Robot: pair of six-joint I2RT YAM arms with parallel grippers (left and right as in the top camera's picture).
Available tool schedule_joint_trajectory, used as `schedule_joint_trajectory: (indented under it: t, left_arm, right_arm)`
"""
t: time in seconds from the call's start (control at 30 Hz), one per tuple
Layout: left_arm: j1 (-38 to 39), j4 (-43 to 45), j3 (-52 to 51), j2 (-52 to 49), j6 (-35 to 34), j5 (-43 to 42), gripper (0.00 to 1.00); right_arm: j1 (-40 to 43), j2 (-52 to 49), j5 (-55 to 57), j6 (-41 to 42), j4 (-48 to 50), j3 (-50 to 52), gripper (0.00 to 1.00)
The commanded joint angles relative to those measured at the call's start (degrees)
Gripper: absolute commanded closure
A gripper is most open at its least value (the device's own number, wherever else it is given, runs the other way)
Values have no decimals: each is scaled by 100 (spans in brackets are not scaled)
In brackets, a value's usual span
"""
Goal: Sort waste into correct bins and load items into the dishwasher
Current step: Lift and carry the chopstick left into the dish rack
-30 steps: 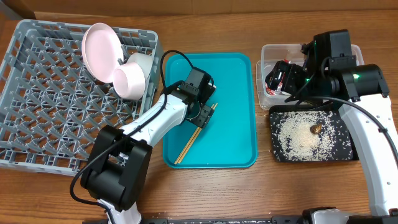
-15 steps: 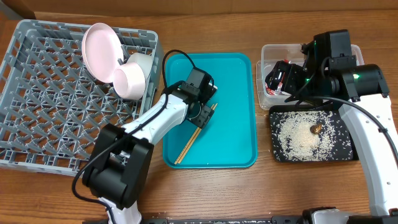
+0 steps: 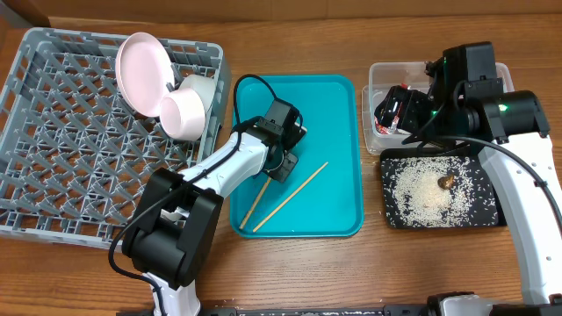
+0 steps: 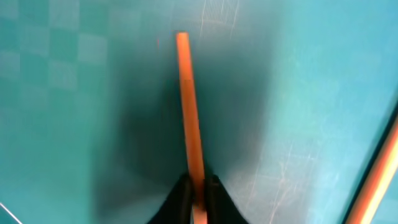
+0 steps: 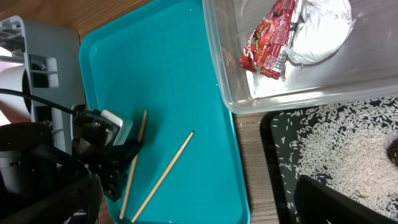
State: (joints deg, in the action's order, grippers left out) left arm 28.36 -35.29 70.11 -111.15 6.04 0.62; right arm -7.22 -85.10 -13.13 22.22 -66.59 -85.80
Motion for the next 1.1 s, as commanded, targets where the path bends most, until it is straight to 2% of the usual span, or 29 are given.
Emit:
schedule_joint_trajectory:
  t: [0.0,0.13,0.23,0.57,0.7,0.87,0.93,1.07]
  left_arm:
    - [-26,-186,-63,-120,-11,-24,96]
    - [-28,-249,17,-118,-234,-22,96]
    - [-35,-671,501,-83,-308,-22,96]
    - [-341,-2820,3322,138,-577,0,96]
    - [-841,-3611,3989,361,-765,275,96]
    - [-1895,-4116,4022,957,-831,306,96]
    - [-2546,-4341,3943,1241,-404,31,96]
    - [-3178,-4424,3539,1366,553,-66,96]
  right_arm:
    - [-11,17,26,-9,26,-2,0]
    - [-11,17,26,-9,26,-2,0]
    - [-11,17,26,-7,26,-2,0]
    - [-11,17,26,-9,26,-2,0]
    - [-11,17,26,-9,26,-2,0]
    - [-11,17,26,-9,26,-2,0]
    - [-11,17,26,-7,26,-2,0]
    - [-11,17,26,-9,26,-2,0]
